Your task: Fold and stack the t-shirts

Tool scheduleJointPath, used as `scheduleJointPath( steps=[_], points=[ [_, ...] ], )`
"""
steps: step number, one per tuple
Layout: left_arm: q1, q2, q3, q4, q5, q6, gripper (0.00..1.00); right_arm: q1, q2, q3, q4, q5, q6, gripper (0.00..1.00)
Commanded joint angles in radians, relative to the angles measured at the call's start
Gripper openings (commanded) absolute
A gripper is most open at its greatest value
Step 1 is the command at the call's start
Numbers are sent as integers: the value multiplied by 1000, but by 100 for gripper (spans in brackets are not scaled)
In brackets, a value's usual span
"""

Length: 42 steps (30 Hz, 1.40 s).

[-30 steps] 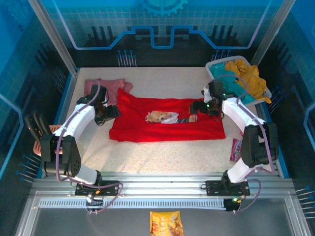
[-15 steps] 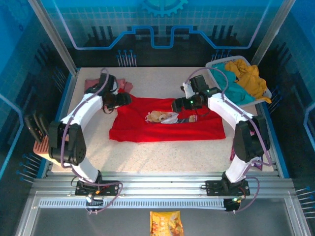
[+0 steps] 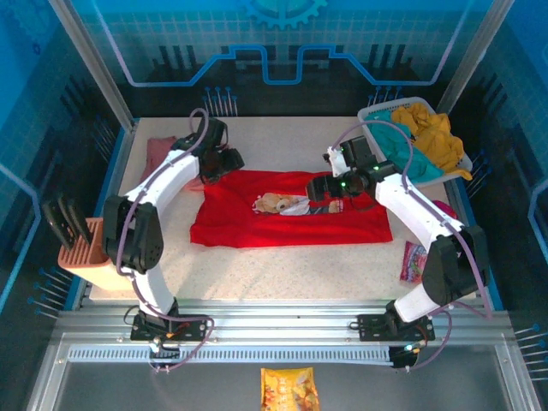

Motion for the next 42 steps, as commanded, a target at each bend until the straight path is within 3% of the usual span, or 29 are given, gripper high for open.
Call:
scheduleJointPath(
  steps=[1, 6, 13, 26, 35, 39, 42],
  points=[
    [69, -54, -28, -35, -52, 152, 66, 6, -7, -10, -31, 15, 8, 93],
    [138, -21, -70, 84, 2, 298, 67, 6, -3, -29, -14, 0, 19, 93],
    [143, 87, -8, 202, 115, 400, 68, 3, -14, -64, -21, 19, 4, 93],
    [146, 182, 64, 232, -20, 458, 63, -10, -28, -85, -31, 10, -8, 93],
    [147, 255, 84, 227, 23, 455, 60, -10, -26, -83, -40, 16, -14, 92],
    [146, 270, 81, 236, 52, 429, 50, -10, -27, -86, -42, 21, -15, 92],
    [139, 252, 60, 260, 48, 397, 28, -9, -28, -88, -43, 22, -15, 92]
  ],
)
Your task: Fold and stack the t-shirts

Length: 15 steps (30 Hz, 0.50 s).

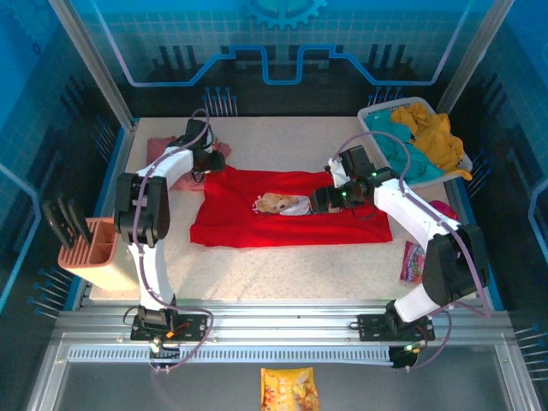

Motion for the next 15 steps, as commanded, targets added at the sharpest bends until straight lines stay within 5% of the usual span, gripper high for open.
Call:
scheduleJointPath(
  steps=[1, 6, 15],
  points=[
    [-8, -18, 6, 36, 17, -33, 24, -8, -27, -9, -25, 3, -14, 92],
    [-51, -53, 2, 31, -6, -21, 1, -10, -28, -9, -27, 10, -13, 92],
    [-123, -33, 22, 21, 42, -48, 0, -20, -47, -27, -27, 16, -12, 92]
  ],
)
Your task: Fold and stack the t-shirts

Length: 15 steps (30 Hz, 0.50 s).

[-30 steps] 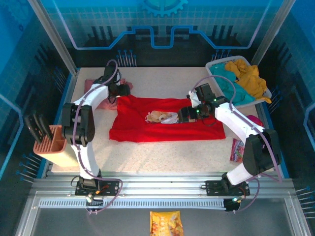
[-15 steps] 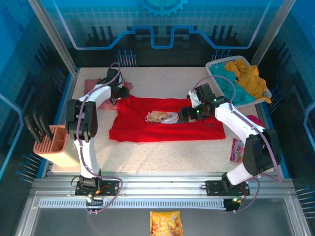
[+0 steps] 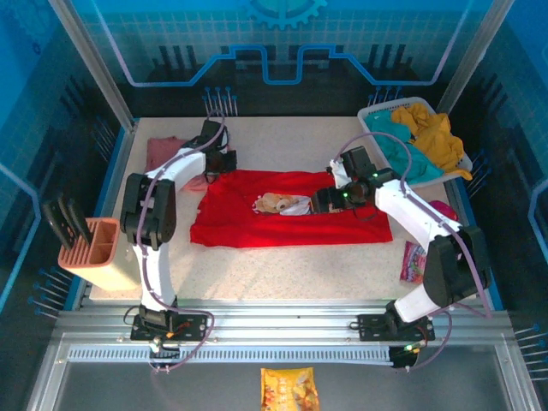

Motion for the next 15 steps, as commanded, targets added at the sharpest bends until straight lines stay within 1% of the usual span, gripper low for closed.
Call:
scheduleJointPath(
  steps=[1, 6, 15],
  points=[
    [-27, -16, 31, -4, 37, -19, 0, -15, -34, -16, -18, 8, -11, 92],
    [-70, 51, 122, -36, 44, -26, 0, -26, -48, -33, -17, 10, -11, 92],
    [-81, 167, 327, -85, 97, -53, 0, -83, -82, -69, -20, 7, -2, 92]
  ],
)
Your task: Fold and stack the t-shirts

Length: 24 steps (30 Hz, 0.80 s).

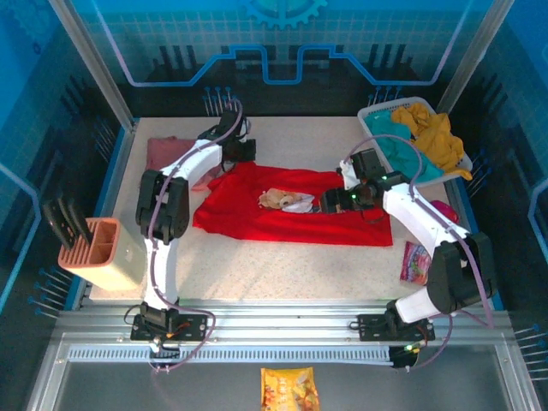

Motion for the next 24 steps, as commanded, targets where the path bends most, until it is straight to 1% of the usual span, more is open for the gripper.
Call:
scheduleJointPath(
  steps=[1, 5, 8, 13, 16, 18, 19, 21, 23, 24],
  points=[
    [0, 54, 100, -41, 61, -26, 0, -26, -31, -19, -19, 3, 0, 92],
    [-11, 147, 260, -69, 131, -45, 0, -54, -37, -26, -23, 11, 24, 91],
    [-28, 218, 394, -118, 153, -42, 0, -76, -43, -39, -23, 20, 50, 91],
    [-32, 273, 469, -75, 219, -91, 0, -99, -53, -73, -13, 28, 97, 91],
    [-32, 314, 528, -105, 242, -106, 0, -99, -66, -92, -9, 24, 109, 91],
    [-30, 322, 540, -133, 237, -108, 13, -100, -80, -102, -8, 19, 112, 91],
    [-30, 318, 539, -145, 229, -105, 18, -100, -89, -109, -9, 19, 115, 91],
    [-25, 305, 536, -174, 213, -101, 32, -100, -108, -119, -9, 18, 117, 91],
    [-16, 275, 525, -205, 172, -99, 43, -100, -126, -125, -11, 22, 119, 91],
    [-11, 257, 511, -211, 158, -102, 50, -100, -131, -128, -13, 23, 119, 91]
  ],
)
